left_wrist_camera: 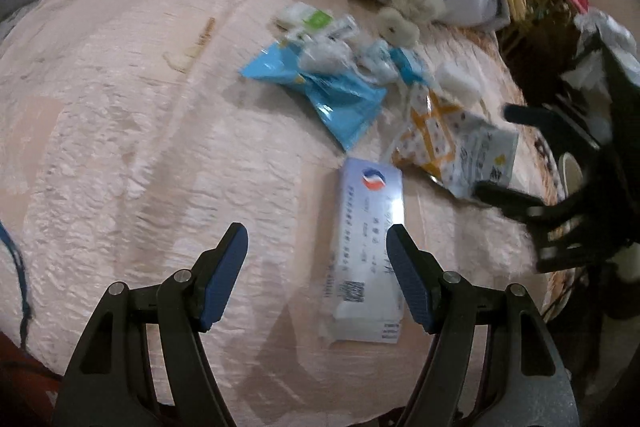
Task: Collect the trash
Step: 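Grasp the white-and-orange snack wrapper with the right gripper while the left gripper grasps the white ticket box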
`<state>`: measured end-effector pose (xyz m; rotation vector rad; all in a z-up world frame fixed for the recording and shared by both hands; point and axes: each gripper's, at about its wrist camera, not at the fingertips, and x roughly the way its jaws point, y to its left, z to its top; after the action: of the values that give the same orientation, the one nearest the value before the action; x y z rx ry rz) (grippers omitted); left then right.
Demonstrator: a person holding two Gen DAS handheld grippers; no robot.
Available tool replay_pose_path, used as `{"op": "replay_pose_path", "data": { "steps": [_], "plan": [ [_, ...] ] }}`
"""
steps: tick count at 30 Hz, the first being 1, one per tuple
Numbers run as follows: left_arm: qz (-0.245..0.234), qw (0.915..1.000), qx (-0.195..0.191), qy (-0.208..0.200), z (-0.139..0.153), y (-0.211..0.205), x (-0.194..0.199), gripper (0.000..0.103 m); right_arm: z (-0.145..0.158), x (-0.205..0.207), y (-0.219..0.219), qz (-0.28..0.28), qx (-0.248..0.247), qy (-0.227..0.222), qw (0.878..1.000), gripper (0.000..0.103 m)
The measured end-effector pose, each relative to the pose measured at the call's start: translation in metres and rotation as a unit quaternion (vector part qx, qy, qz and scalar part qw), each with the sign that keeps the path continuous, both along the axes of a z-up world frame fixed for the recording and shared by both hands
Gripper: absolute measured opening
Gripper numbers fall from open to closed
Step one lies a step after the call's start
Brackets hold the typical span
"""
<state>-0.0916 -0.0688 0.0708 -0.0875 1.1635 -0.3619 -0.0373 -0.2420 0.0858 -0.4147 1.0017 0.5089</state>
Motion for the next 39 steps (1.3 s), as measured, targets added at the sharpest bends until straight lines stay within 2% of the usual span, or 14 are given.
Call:
{"op": "replay_pose_path", "data": {
  "steps": [3, 4, 5, 9, 11, 13, 14, 16, 17, 21, 24, 28, 32, 39],
  "plan": [
    [-0.015, 0.9998, 0.013, 0.002, -0.010, -0.015, -0.002, 0.071, -0.025, 0.008, 0.008, 0.014, -0.036, 0.021, 0.999, 0.093],
    [-0.018, 0.9996, 0.021, 0.001, -0.013, -0.020, -0.001, 0.071, -0.031, 0.009, 0.004, 0.007, -0.043, 0.020, 0.999, 0.089],
    [-0.020, 0.9994, 0.029, 0.001, -0.016, -0.025, 0.000, 0.071, -0.034, 0.009, -0.002, -0.007, -0.039, 0.014, 0.999, 0.077],
    [-0.026, 0.9992, 0.031, 0.000, -0.025, -0.039, 0.006, 0.071, -0.030, -0.001, -0.035, -0.062, 0.019, 0.005, 0.998, 0.055],
    [-0.027, 0.9986, 0.046, 0.002, -0.031, -0.043, 0.008, 0.071, -0.023, -0.008, -0.051, -0.077, 0.051, 0.010, 0.996, 0.051],
    [-0.031, 0.9978, 0.058, 0.006, -0.036, -0.047, 0.005, 0.064, -0.017, -0.018, -0.058, -0.085, 0.062, 0.009, 0.994, 0.050],
    [-0.029, 0.9980, 0.057, 0.000, -0.034, -0.046, 0.002, 0.048, -0.014, -0.024, -0.062, -0.087, 0.066, 0.007, 0.994, 0.050],
    [-0.026, 0.9985, 0.048, 0.005, -0.030, -0.042, 0.001, 0.028, -0.006, -0.033, -0.061, -0.087, 0.074, 0.012, 0.993, 0.050],
    [-0.023, 0.9989, 0.039, 0.010, -0.028, -0.039, 0.001, 0.024, -0.003, -0.036, -0.061, -0.088, 0.080, 0.016, 0.993, 0.050],
    [-0.006, 0.9999, 0.002, 0.014, -0.018, -0.026, -0.002, 0.021, 0.003, -0.049, -0.057, -0.100, 0.078, 0.041, 0.991, 0.052],
    [-0.003, 0.9999, -0.011, 0.011, -0.012, -0.026, -0.005, 0.020, -0.011, -0.051, -0.047, -0.106, 0.064, 0.058, 0.991, 0.070],
    [0.003, 0.9999, -0.005, 0.010, -0.012, -0.030, -0.008, 0.020, -0.030, -0.052, -0.037, -0.116, 0.045, 0.038, 0.991, 0.070],
    [0.009, 0.9999, -0.003, 0.008, -0.015, -0.030, -0.009, 0.018, -0.029, -0.057, -0.045, -0.136, 0.081, 0.024, 0.987, 0.053],
    [0.017, 0.9995, -0.026, -0.011, 0.003, -0.030, -0.017, 0.017, 0.008, -0.076, -0.069, -0.146, 0.123, -0.012, 0.982, 0.051]
  ]
}}
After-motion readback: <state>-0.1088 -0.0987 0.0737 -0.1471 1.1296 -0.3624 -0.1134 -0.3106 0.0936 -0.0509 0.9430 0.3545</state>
